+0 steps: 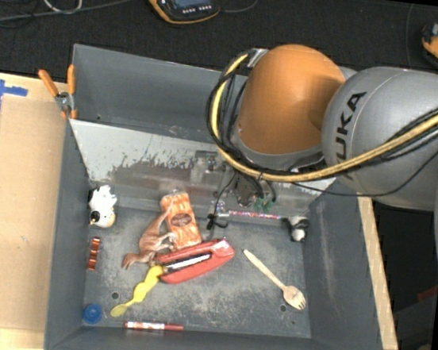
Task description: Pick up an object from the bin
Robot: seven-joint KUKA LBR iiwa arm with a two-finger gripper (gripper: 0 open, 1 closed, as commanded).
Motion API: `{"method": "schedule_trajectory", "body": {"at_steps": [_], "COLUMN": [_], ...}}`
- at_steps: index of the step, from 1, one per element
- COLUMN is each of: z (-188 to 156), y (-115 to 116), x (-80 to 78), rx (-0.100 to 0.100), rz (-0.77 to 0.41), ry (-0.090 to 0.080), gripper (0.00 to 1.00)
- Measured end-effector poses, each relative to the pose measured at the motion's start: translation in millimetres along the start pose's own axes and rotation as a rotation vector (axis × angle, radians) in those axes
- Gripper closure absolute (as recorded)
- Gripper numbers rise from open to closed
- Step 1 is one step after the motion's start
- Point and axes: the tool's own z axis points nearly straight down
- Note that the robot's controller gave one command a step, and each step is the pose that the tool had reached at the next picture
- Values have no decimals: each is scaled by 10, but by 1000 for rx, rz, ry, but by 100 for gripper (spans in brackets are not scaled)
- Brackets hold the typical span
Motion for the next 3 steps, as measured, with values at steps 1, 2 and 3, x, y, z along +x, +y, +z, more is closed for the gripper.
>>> {"method": "schedule_trajectory", "body": {"at_steps": [1, 2, 3], "z": [639, 984, 1426], "y": [-167, -194, -341], "x": [154, 117, 683], "rx": [0, -1, -1], "rz": [34, -6, 128], "ry": [-4, -12, -6], "gripper": [0, 0, 0]}}
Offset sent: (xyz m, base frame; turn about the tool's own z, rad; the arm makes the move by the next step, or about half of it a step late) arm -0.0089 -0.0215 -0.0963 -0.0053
